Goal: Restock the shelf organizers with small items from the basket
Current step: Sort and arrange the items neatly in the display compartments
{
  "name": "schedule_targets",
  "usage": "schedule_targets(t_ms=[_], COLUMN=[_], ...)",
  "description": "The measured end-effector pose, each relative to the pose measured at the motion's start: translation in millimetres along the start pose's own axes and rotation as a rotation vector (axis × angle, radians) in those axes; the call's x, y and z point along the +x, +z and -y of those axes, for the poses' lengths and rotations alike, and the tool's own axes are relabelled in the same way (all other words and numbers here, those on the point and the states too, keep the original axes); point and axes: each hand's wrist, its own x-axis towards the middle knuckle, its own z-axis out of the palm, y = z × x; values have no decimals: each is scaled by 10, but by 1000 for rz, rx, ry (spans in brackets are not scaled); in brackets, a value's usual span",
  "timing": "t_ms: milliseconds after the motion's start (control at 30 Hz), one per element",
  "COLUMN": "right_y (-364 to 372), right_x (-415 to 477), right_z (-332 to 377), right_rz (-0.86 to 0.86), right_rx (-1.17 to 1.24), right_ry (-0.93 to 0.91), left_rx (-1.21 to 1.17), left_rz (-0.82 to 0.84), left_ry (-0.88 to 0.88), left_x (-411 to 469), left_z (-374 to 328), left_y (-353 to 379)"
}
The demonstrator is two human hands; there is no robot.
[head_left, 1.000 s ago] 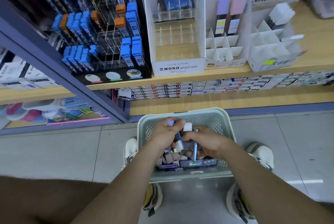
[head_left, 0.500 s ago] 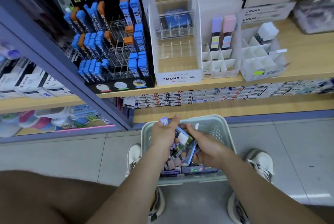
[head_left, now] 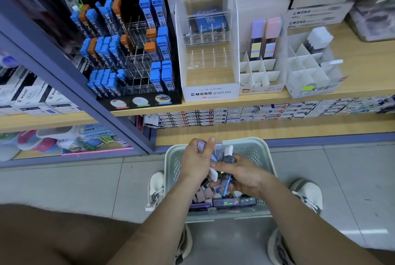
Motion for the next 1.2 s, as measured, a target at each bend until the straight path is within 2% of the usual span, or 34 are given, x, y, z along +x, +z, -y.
schedule_targets(t_ms=[200,367,433,567,633,733,800,867,1000,1100,1200], right_y=[3,46,20,-61,-72,-52,-18,3,17,1,4], right_x=[-30,-134,-188,-342,-426,-554,-659,-782,-1004,-1136,-1255], right_z=[33,123,181,349,439,586,713,856,1144,1320,1455], right_rz=[43,45,32,22,22,-31,-38,-63,-90,-159,-211], right_rx=[-5,-50,-81,-158,-184,-202,-237,-265,-297,-298,-328], right_ry=[2,-7,-17,-49,-54,-66,-89,-119,-179,-237,-266], left_rx=[232,311,248,-18,50,295,398,348,76,112,44], left_rz=[-127,-88,-22,154,139,87,149,245,467,579,536], left_ry=[110,172,136,-52,-10,128,144,67,-78,24,137], left_x=[-23,-35,-34,-92,-110,-106,-120,-158,-187,-290,-381], left_z=[-86,-178,-191,-383,-506,-706,-865,-1043,-1315,-1454,-1611], left_y=[-61,-134,-158,-260,-368,-586,-699,-770,-975,-1082,-1083])
